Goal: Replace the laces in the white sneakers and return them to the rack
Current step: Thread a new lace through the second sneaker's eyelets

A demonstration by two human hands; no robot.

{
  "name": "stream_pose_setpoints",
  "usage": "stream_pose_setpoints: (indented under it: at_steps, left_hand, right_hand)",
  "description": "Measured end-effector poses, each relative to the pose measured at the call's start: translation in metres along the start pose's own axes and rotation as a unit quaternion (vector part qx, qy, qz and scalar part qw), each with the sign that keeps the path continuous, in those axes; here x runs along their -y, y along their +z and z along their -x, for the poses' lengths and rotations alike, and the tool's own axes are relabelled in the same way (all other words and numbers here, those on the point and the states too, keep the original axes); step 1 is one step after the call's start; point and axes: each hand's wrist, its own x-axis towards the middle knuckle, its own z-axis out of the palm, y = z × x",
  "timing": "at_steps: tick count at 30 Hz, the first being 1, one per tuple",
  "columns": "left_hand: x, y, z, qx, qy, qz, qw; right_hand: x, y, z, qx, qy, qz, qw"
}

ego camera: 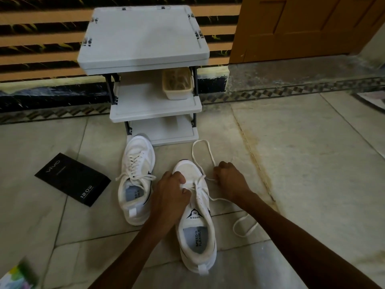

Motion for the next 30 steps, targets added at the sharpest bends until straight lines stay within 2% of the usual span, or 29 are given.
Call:
stream_pose_setpoints:
  at_steps: [2, 5, 7, 9, 11, 19, 23, 26, 28, 30]
  left_hand:
    - [0.001, 0.0, 0.0, 0.002, -0.001, 0.008, 1.0]
    - [0.001, 0.0, 0.0, 0.014, 0.007, 0.071, 0.997]
    - [-0.002, -0.001, -0.003, 0.043, 0.014, 0.162, 0.986]
    - [-0.009, -0.004, -0.006, 0.092, 0.015, 0.259, 0.961]
    - [-0.016, -0.006, -0.008, 0.107, 0.019, 0.299, 0.948]
    - [-0.023, -0.016, -0.004, 0.093, 0.032, 0.285, 0.953]
    - [-0.023, -0.023, 0.001, 0.062, 0.033, 0.249, 0.966]
    - [-0.023, -0.028, 0.001, 0.07, 0.011, 0.235, 0.97]
    - [-0.021, -0.031, 0.001, 0.07, -0.005, 0.204, 0.977]
    - [-0.015, -0.036, 0.002, 0.076, -0.014, 0.113, 0.991]
  right_hand:
    - [-0.008, -0.006, 0.005, -0.013, 0.053, -0.071, 0.996]
    - [-0.011, -0.026, 0.027, -0.046, 0.102, -0.252, 0.961]
    - [-0.006, -0.043, 0.047, -0.037, 0.102, -0.343, 0.933]
    - [0.003, -0.057, 0.063, -0.023, 0.088, -0.389, 0.917]
    - [0.008, -0.064, 0.07, -0.016, 0.08, -0.419, 0.904]
    - [0.022, -0.072, 0.077, -0.007, 0.059, -0.418, 0.907]
    - [0.04, -0.078, 0.074, -0.016, 0.032, -0.445, 0.895]
    - [0.056, -0.081, 0.065, -0.039, 0.015, -0.416, 0.909]
    - [0.063, -0.078, 0.057, -0.049, 0.017, -0.391, 0.919]
    - [0.065, -0.07, 0.051, -0.049, 0.033, -0.369, 0.927]
